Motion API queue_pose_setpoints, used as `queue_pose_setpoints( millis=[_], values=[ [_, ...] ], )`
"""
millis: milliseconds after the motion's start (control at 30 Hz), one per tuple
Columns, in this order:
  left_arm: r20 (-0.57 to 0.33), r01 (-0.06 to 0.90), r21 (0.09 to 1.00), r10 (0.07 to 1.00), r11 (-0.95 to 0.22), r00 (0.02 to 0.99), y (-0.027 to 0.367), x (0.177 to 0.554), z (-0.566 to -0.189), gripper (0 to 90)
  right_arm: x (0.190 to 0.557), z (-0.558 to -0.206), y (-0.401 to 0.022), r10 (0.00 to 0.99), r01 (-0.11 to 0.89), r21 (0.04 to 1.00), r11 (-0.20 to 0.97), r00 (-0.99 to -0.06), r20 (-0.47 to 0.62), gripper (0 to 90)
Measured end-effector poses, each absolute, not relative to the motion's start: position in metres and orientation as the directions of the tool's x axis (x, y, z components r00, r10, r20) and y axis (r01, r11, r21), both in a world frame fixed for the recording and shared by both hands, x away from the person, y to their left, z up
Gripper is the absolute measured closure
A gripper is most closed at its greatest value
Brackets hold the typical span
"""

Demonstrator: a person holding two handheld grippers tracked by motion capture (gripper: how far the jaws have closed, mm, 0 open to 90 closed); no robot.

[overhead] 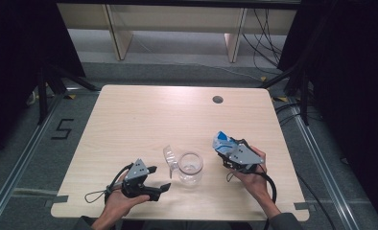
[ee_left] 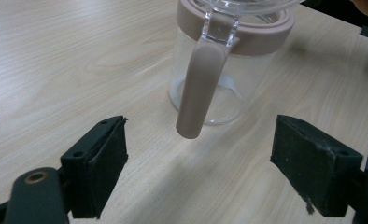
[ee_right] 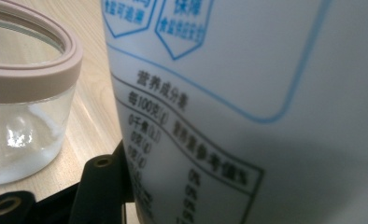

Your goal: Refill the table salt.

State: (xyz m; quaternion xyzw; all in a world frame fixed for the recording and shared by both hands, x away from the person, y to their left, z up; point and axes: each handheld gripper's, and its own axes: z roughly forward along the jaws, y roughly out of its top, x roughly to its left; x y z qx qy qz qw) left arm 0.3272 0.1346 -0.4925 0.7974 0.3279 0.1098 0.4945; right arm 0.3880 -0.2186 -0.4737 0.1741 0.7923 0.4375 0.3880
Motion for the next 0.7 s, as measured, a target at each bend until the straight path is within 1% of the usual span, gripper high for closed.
queue_pose_setpoints(
  millis=[33,200,400,500,667,700],
  values=[
    [-0.147,0.414,0.860,0.632,-0.298,0.761,0.135,0.327,-0.493,17.6,0.387,-0.474,-0.217,0.615,-0.056,0.828,0.558,-0.642,-0.458,45.6],
    [-0.157,0.420,0.862,0.638,-0.285,0.754,0.135,0.327,-0.493,17.6,0.386,-0.474,-0.213,0.590,-0.084,0.802,0.591,-0.633,-0.501,45.7],
    [-0.146,0.418,0.857,0.636,-0.301,0.757,0.135,0.327,-0.493,17.7,0.384,-0.474,-0.209,0.564,-0.112,0.786,0.609,-0.635,-0.527,45.7],
    [-0.151,0.418,0.857,0.630,-0.300,0.762,0.136,0.328,-0.493,17.6,0.383,-0.474,-0.205,0.545,-0.124,0.749,0.651,-0.609,-0.576,45.7],
    [-0.149,0.415,0.858,0.626,-0.303,0.765,0.136,0.328,-0.493,17.6,0.381,-0.475,-0.201,0.532,-0.133,0.737,0.663,-0.609,-0.588,45.9],
    [-0.153,0.421,0.855,0.628,-0.303,0.763,0.136,0.328,-0.493,17.6,0.382,-0.474,-0.199,0.512,-0.152,0.709,0.689,-0.590,-0.624,45.9]
  ],
)
